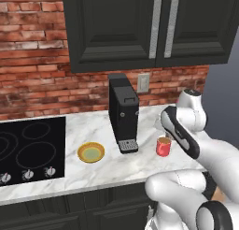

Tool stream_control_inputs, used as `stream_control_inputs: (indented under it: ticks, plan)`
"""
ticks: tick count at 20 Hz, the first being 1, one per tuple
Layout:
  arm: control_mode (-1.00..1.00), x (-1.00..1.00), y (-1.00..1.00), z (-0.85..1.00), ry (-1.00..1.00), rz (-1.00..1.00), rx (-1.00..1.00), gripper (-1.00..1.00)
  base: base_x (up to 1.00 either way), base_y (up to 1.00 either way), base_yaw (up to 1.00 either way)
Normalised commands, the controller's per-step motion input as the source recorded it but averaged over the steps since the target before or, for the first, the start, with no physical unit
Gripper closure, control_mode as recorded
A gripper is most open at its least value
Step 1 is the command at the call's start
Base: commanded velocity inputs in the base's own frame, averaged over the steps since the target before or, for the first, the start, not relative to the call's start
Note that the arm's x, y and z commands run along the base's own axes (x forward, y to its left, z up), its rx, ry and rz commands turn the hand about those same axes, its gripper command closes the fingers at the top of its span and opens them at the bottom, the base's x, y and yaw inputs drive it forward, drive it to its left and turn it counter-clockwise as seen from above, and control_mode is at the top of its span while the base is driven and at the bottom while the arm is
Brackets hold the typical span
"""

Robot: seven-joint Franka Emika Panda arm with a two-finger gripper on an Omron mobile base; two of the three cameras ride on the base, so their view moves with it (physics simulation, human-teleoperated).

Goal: Take a sugar cube from the saucer and place it inside the coffee. Then, grab milk from the fridge and place it next to the coffee on the counter to sweeten the coffee.

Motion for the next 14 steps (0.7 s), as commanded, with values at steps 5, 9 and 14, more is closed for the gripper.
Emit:
stream_control_inputs:
  ticks: [5,9,14]
  plan:
    - [-1.0,0.48,0.0,-0.34,0.03,0.0,0.0,1.0,0.0,0.0,0.0]
    - [-1.0,0.13,0.0,-0.31,0.0,0.0,0.0,1.0,0.0,0.0,0.0]
    - [-1.0,0.0,0.0,-0.14,-0.01,0.0,0.0,1.0,0.0,0.0,0.0]
